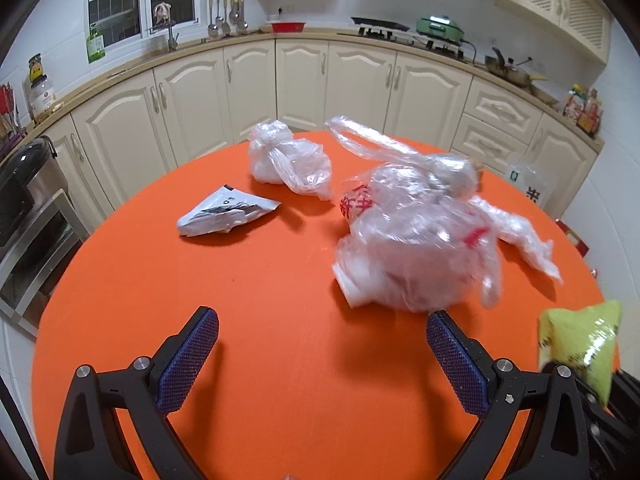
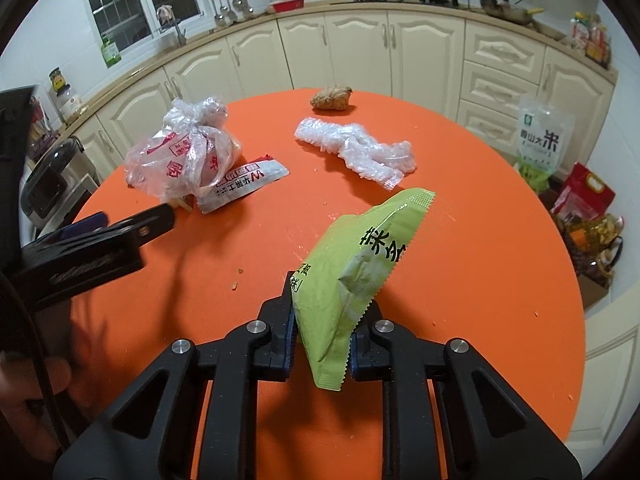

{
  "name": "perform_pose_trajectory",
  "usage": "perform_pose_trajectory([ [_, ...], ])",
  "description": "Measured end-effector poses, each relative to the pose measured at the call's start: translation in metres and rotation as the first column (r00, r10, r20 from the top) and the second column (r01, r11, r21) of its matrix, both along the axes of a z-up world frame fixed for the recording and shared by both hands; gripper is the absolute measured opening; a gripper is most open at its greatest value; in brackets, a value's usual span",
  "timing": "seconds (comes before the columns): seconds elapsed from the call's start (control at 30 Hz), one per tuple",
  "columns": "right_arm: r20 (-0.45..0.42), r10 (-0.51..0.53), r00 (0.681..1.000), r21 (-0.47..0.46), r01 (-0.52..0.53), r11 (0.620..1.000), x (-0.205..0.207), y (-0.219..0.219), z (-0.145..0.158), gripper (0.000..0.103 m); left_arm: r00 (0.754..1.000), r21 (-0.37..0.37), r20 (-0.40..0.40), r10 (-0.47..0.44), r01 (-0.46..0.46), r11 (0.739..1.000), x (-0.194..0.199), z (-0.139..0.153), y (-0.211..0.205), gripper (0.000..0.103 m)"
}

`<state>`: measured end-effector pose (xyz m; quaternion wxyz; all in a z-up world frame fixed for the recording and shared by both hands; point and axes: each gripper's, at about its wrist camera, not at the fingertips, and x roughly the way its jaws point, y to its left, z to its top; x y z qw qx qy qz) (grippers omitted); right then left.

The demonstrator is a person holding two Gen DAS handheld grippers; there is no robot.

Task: Collect trash
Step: 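Grasp the yellow-green snack bag with the right tool while the left tool grasps the white cup, then carry both items to the blue bin and open both tools over it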

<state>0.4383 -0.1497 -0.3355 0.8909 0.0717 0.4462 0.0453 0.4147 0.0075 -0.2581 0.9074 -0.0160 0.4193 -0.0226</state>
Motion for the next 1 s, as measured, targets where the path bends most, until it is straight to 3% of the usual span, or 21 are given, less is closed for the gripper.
perform_pose_trajectory([
  [0.13,-0.001,0.005,1.0,0.002,-0.005,1.0,0.003,-0.001,0.0,0.018,1.0,-0.04,-0.02,0.005,-0.006,0.999,0.021,-0.003,0.003,0.072],
  [0.2,-0.002,0.005,1.0,0.003,-0.005,1.0,0.004,-0.001,-0.001,0.018,1.0,-0.052,-0.01,-0.008,0.007,0.999,0.025,-0.002,0.004,0.052],
  [0.27,-0.003,0.005,1.0,0.004,-0.005,1.0,0.004,-0.001,0.0,0.018,1.0,-0.06,-0.003,-0.025,0.025,0.998,0.025,-0.001,0.004,0.02],
  [0.6,0.024,-0.023,0.999,0.011,0.023,1.0,-0.021,-0.007,0.015,0.017,0.999,-0.095,0.038,-0.039,0.042,0.995,-0.02,0.008,0.03,0.018],
  [1.0,0.113,-0.035,0.993,0.016,0.033,0.999,-0.078,-0.007,0.056,0.017,0.988,-0.092,0.138,-0.07,0.083,0.992,-0.144,0.045,0.028,0.017],
])
